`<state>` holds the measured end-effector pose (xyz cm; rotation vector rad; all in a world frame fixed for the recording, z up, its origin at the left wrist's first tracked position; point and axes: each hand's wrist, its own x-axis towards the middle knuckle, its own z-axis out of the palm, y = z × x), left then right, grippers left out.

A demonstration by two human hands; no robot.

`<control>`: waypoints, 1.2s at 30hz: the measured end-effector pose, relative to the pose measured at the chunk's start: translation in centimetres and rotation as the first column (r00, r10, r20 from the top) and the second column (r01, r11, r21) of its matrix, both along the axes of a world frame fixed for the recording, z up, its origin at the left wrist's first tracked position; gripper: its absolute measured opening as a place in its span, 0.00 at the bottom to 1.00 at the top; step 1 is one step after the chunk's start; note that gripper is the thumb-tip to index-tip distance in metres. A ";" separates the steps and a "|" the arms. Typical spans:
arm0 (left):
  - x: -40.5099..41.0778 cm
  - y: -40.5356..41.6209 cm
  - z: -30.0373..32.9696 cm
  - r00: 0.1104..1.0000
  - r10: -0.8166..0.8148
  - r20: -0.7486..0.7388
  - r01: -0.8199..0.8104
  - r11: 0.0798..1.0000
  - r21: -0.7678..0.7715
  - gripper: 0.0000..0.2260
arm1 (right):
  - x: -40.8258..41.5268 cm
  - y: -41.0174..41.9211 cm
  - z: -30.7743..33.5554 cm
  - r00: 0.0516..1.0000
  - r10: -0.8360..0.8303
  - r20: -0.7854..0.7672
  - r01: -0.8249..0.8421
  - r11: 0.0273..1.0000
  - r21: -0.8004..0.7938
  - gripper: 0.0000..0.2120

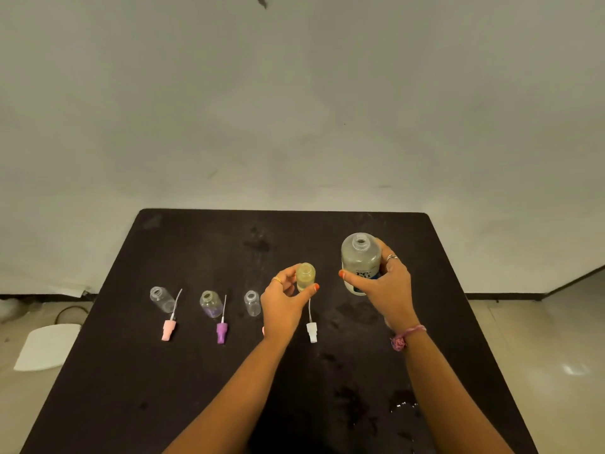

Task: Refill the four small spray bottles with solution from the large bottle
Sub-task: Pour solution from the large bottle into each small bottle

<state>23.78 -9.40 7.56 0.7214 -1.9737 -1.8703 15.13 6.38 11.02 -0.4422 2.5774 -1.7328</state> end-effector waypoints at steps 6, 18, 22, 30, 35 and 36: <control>0.0 -1.5 -4.1 0.983 -0.060 0.174 0.062 0.998 -0.006 0.18 | 0.2 -0.2 -2.6 0.999 -0.025 0.049 0.023 0.999 0.030 0.33; -1.1 -2.5 -8.2 0.933 -0.101 0.345 0.127 0.991 -0.052 0.15 | -0.2 0.1 -5.7 0.991 -0.056 0.119 0.047 0.996 0.078 0.34; -1.1 -2.6 -8.8 0.923 -0.100 0.372 0.127 0.991 -0.051 0.16 | -0.5 0.3 -6.3 0.988 -0.067 0.137 0.056 0.995 0.083 0.35; -1.2 -2.8 -8.8 0.914 -0.120 0.386 0.145 0.989 -0.036 0.17 | -0.6 0.3 -6.7 0.988 -0.061 0.142 0.051 0.996 0.071 0.34; -0.3 -2.8 -8.1 0.923 -0.133 0.361 0.148 0.989 -0.014 0.31 | -0.4 0.1 -6.7 0.989 -0.052 0.140 0.044 0.997 0.061 0.33; 0.1 -2.9 -7.8 0.933 -0.126 0.336 0.138 0.990 -0.013 0.32 | -0.4 0.1 -6.7 0.988 -0.053 0.142 0.044 0.997 0.060 0.33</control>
